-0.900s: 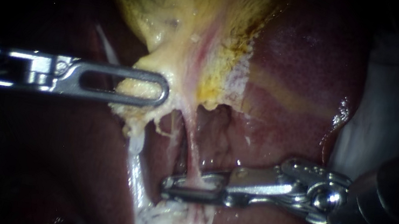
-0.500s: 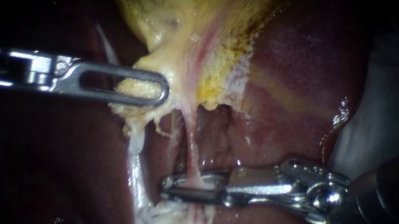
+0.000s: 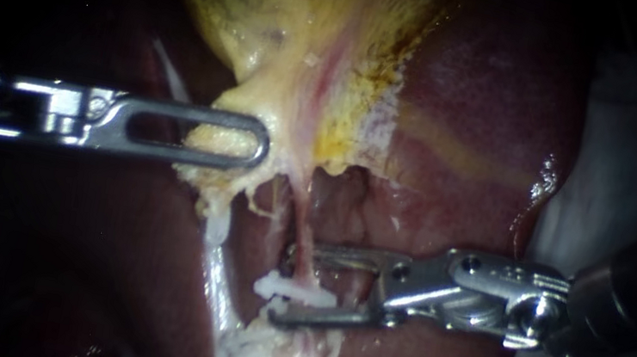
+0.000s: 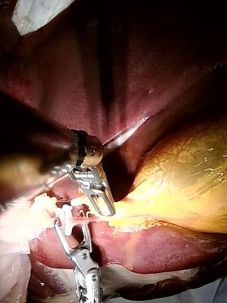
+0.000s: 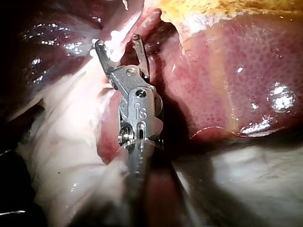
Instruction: Going back second clip right tube
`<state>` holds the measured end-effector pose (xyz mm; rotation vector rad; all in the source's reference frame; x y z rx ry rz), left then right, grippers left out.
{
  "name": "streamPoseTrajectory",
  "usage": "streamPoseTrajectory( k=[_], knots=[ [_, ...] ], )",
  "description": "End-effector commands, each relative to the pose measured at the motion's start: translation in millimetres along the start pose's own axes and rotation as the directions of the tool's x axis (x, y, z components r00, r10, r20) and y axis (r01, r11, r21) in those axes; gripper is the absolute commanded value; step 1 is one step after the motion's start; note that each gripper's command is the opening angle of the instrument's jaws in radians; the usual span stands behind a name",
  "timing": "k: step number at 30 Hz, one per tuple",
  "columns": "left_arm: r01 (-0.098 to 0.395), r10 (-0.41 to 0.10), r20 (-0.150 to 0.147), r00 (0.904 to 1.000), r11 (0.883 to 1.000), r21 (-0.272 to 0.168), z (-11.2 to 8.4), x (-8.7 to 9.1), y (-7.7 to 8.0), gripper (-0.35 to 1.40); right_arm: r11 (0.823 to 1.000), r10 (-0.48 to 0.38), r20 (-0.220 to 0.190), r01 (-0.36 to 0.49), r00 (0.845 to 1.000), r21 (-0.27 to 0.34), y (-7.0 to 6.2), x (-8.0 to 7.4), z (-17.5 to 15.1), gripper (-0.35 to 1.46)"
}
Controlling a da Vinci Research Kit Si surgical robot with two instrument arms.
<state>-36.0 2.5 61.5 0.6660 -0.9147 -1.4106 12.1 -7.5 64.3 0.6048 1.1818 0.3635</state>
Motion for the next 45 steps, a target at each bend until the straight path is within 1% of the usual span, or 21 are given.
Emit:
streamPoseTrajectory(
  k=[1,5,8,11,15,18,22,26,30,34,38,41,45],
  knots=[
    [0.0,0.0,0.0,1.0,1.0,0.0,-0.1,0.0,0.0,-0.35,1.0,-0.021,0.0,0.021,1.0,-0.002,0.0,0.2,-0.4,0.49],
    [-0.001,0.001,-0.001,1.0,1.0,0.0,-0.1,0.0,0.1,-0.35,0.994,-0.113,0.002,0.113,0.994,-0.003,0.1,0.9,-3.0,0.49],
    [-0.001,0.001,-0.001,1.0,1.0,0.001,-0.1,0.0,0.1,-0.35,0.983,-0.185,0.004,0.185,0.983,-0.013,0.5,2.4,-5.9,0.49],
    [-0.001,0.001,-0.001,1.0,1.0,0.001,-0.1,0.0,0.1,-0.35,0.975,-0.22,0.006,0.22,0.975,-0.027,1.0,4.2,-8.5,0.49],
    [-0.001,0.001,-0.001,1.0,1.0,0.001,-0.1,0.0,0.1,-0.35,0.967,-0.249,0.01,0.249,0.968,-0.044,1.5,6.1,-11.1,0.49],
    [-0.001,0.001,-0.001,1.0,1.0,0.0,0.0,0.0,0.2,-0.35,0.965,-0.255,0.01,0.255,0.967,-0.053,1.5,6.9,-12.2,0.5],
    [-0.002,0.002,0.0,1.0,1.0,0.0,0.3,0.0,0.4,-0.35,0.964,-0.259,0.011,0.259,0.966,-0.053,1.5,7.0,-12.6,0.5],
    [-0.006,0.006,0.005,1.0,1.0,-0.003,1.4,0.2,1.1,-0.35,0.963,-0.265,0.011,0.265,0.964,-0.053,1.4,7.0,-12.6,0.5],
    [-0.012,0.012,0.007,0.9999,1.0,0.001,3.2,0.3,2.5,-0.35,0.963,-0.265,0.011,0.265,0.964,-0.053,1.4,7.0,-12.6,0.5],
    [-0.018,0.018,0.0,0.9998,1.0,-0.01,5.1,0.1,3.9,-0.35,0.963,-0.265,0.011,0.265,0.964,-0.053,1.5,7.0,-12.6,0.5],
    [-0.021,0.021,-0.011,0.9997,1.0,-0.018,7.5,0.1,5.6,-0.35,0.963,-0.265,0.008,0.265,0.964,-0.054,1.5,7.0,-12.6,0.5],
    [-0.019,0.019,-0.017,0.9997,1.0,-0.02,8.9,0.3,6.3,-0.35,0.963,-0.265,0.005,0.264,0.964,-0.054,1.4,7.0,-12.6,0.5],
    [-0.016,0.015,-0.022,0.9996,1.0,-0.023,9.7,0.4,6.6,-0.35,0.963,-0.264,0.002,0.264,0.965,-0.054,1.3,7.2,-12.7,0.5]
  ],
)
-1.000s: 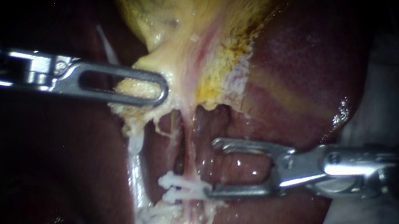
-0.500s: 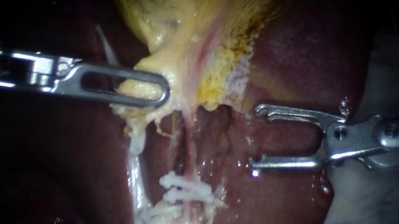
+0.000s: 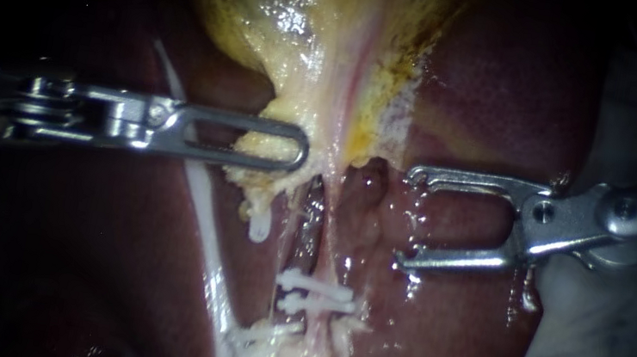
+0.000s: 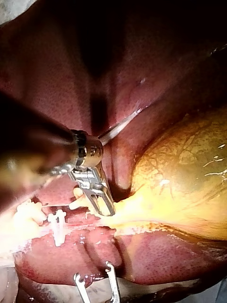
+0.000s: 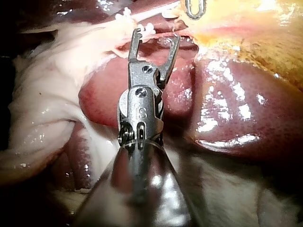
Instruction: Going back second clip right tube
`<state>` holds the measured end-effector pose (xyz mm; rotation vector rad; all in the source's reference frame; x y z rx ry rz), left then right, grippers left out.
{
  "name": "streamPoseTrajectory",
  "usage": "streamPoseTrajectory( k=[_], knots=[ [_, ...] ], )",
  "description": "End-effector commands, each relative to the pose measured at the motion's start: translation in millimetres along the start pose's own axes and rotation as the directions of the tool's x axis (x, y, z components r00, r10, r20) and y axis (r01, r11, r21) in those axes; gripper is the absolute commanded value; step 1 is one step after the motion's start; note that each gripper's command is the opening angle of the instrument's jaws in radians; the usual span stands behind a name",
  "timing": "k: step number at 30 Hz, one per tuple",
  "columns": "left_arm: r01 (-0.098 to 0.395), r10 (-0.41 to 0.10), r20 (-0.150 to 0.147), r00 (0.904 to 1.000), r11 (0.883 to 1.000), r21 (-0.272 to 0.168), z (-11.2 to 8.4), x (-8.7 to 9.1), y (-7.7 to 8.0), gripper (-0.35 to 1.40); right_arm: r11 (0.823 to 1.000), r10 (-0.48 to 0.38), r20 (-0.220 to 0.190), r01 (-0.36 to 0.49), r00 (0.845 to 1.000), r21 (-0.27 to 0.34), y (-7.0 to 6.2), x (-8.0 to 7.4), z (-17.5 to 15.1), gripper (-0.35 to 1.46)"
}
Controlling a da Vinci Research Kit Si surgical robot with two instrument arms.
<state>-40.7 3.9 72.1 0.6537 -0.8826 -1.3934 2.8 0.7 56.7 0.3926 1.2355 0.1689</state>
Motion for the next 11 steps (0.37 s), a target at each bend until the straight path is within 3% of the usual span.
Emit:
streamPoseTrajectory(
  k=[1,11],
  knots=[
    [0.002,-0.002,0.002,1.0,1.0,0.0,0.1,0.0,0.0,-0.35,1.0,0.001,-0.001,-0.001,1.0,0.0,0.0,0.2,-0.1,0.5],
    [0.002,-0.002,0.001,1.0,1.0,0.001,0.0,0.0,0.0,-0.35,1.0,0.002,-0.004,-0.002,1.0,0.0,0.0,0.3,-0.1,0.5]
  ],
)
